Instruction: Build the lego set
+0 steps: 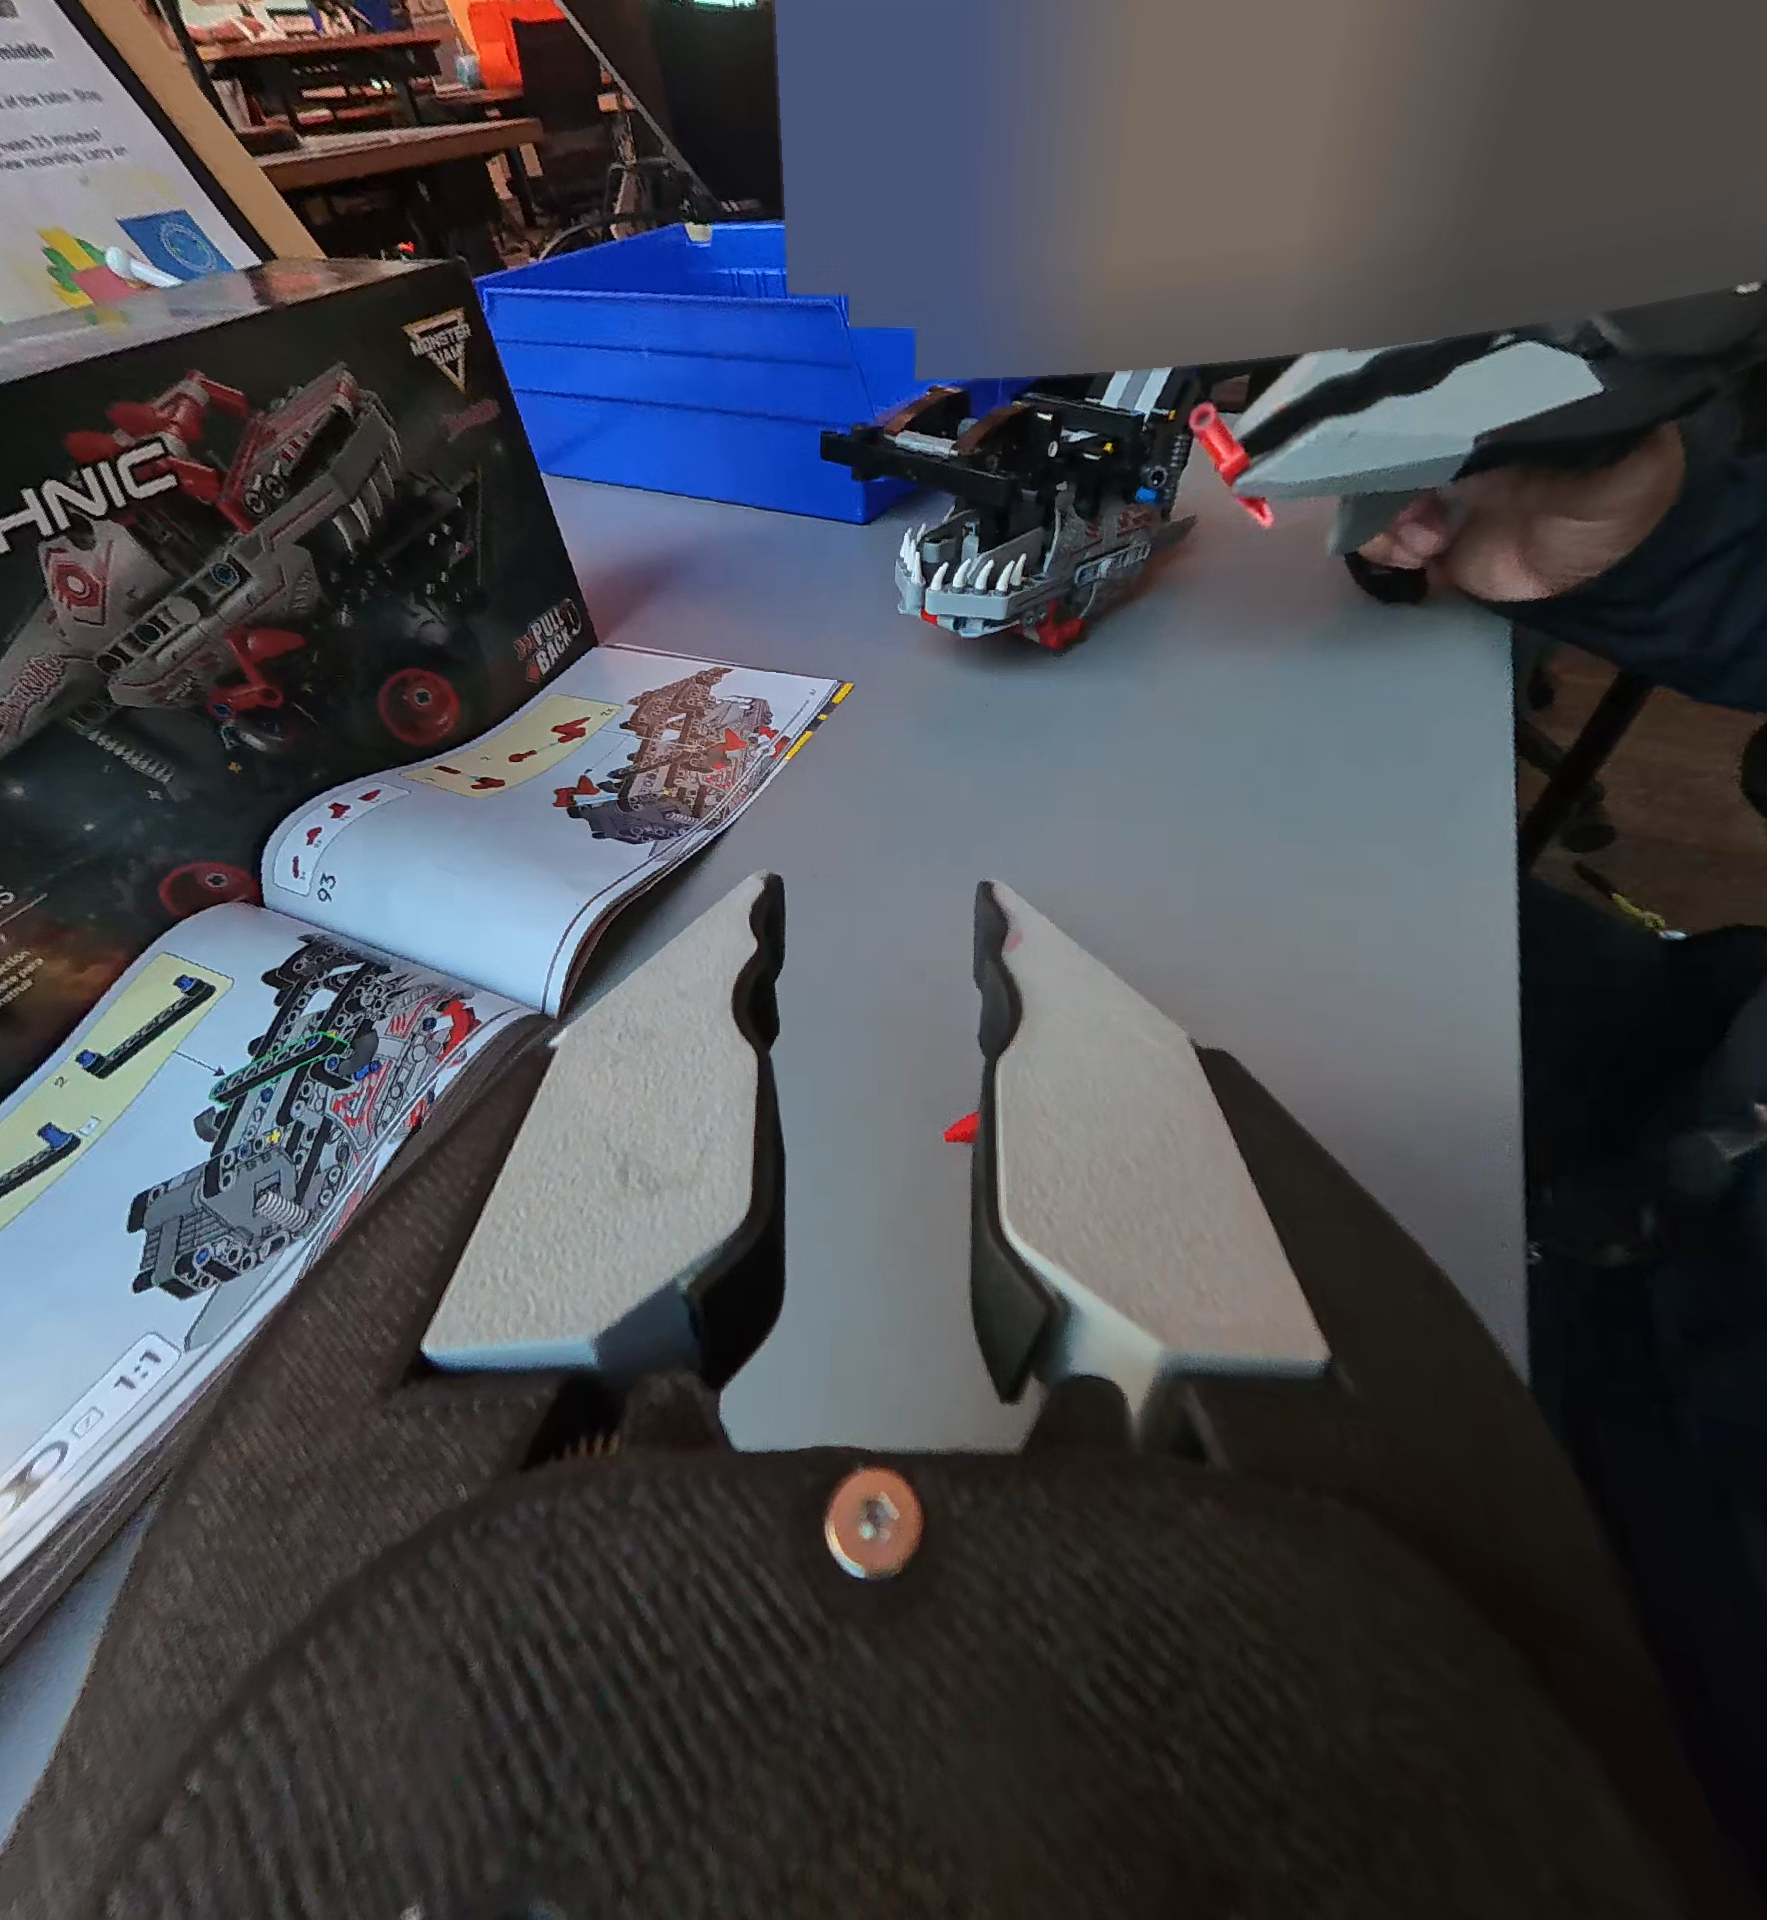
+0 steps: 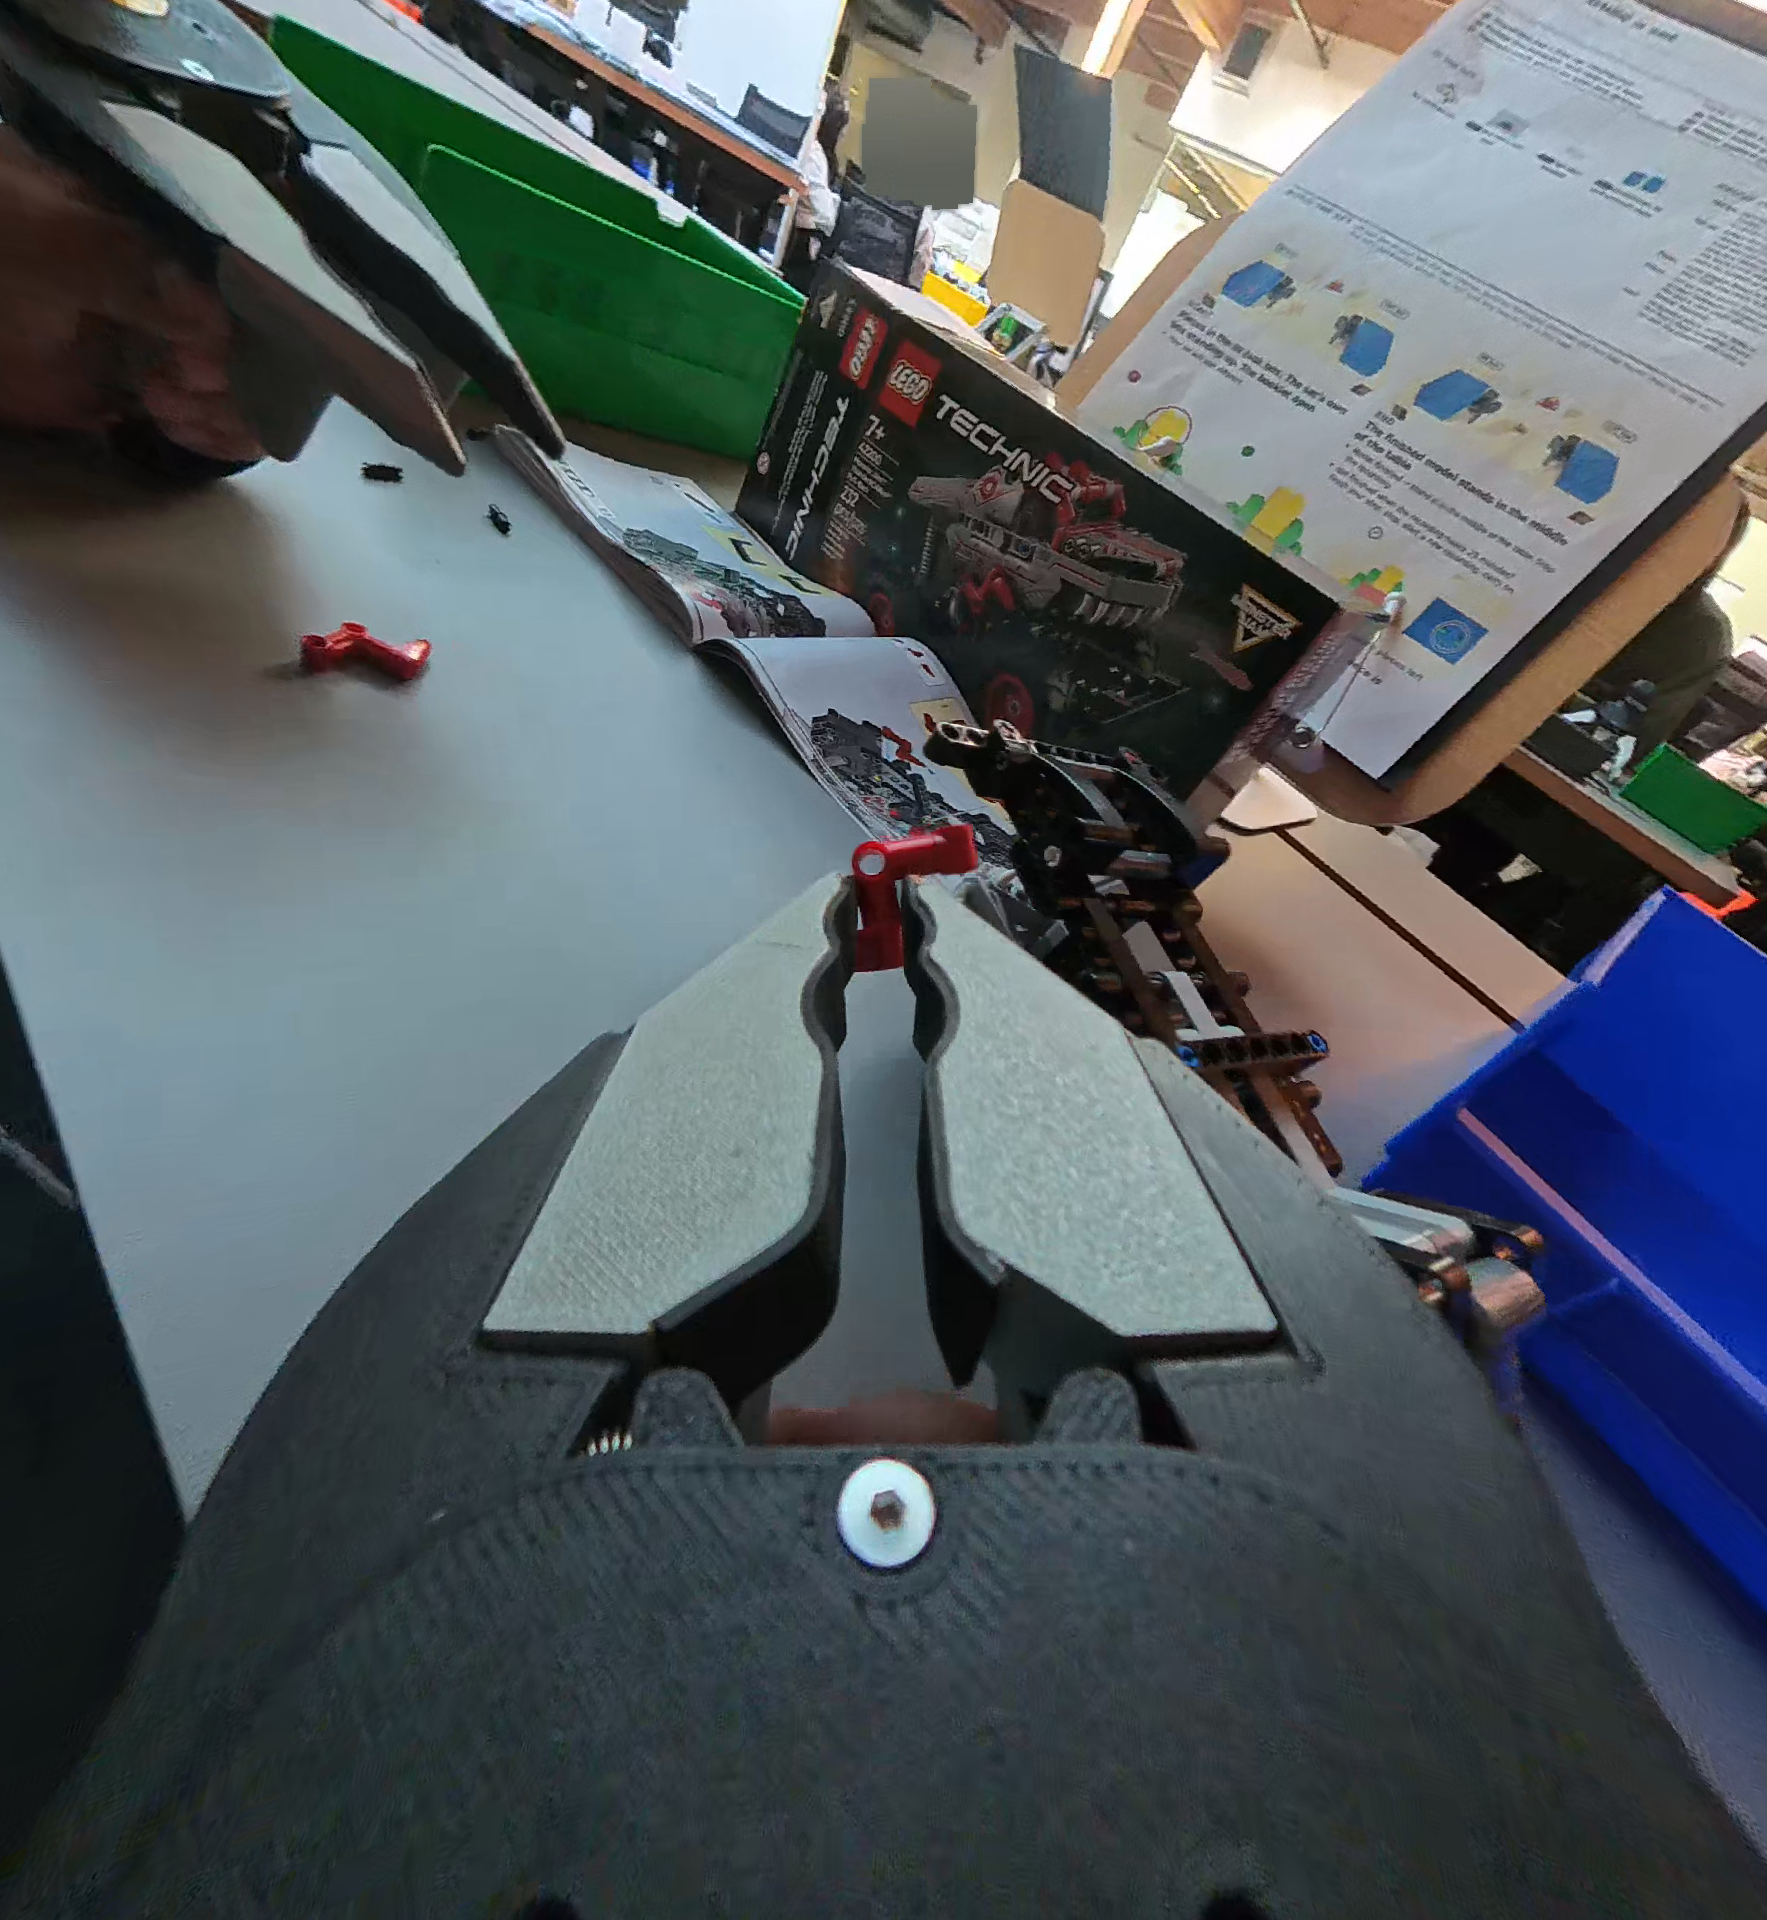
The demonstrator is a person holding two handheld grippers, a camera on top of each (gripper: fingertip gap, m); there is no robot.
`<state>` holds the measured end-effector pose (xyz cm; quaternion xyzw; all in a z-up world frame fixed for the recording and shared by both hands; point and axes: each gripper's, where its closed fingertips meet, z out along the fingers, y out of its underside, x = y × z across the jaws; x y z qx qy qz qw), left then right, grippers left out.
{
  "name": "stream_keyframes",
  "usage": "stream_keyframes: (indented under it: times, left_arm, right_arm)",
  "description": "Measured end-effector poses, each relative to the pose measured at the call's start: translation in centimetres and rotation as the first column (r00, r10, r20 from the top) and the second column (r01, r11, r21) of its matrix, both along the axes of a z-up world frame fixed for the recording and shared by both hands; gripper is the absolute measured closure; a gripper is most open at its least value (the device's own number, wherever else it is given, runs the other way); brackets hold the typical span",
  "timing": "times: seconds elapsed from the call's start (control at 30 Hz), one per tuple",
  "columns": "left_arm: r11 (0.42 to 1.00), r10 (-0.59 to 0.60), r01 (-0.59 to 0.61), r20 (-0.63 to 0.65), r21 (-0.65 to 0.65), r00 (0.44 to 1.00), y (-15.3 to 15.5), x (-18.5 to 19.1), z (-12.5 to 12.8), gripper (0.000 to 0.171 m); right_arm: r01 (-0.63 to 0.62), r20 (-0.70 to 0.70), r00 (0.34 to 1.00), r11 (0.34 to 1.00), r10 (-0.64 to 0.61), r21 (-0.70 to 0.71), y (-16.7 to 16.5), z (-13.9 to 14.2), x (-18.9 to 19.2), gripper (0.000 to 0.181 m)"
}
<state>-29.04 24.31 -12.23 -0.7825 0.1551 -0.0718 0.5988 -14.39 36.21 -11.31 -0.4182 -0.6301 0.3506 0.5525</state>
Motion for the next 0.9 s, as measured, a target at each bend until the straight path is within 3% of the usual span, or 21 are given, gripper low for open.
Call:
stream_keyframes:
  times: [0.2,0.37,0.7,0.9]
  left_arm:
    - [1.000,-0.009,0.009,-0.008,-0.004,1.000,0.0,0.1,-0.1,0.139]
    - [1.000,-0.008,0.008,-0.008,0.003,1.000,0.0,0.1,0.0,0.139]
    - [0.999,0.012,-0.005,-0.132,0.054,0.991,-0.3,0.9,0.1,0.147]
    - [0.998,0.021,-0.015,-0.092,0.061,0.996,-0.3,0.5,0.4,0.145]
  right_arm:
    - [0.091,-0.011,0.996,0.996,-0.091,0.006,1.5,0.1,0.1,0.177]
    - [0.098,-0.029,0.995,0.995,-0.098,0.010,1.6,0.4,0.3,0.177]
    - [0.072,-0.082,0.994,0.997,-0.069,0.026,0.7,1.0,1.3,0.177]
    - [0.070,-0.082,0.994,0.998,-0.069,0.004,0.8,1.1,1.7,0.177]
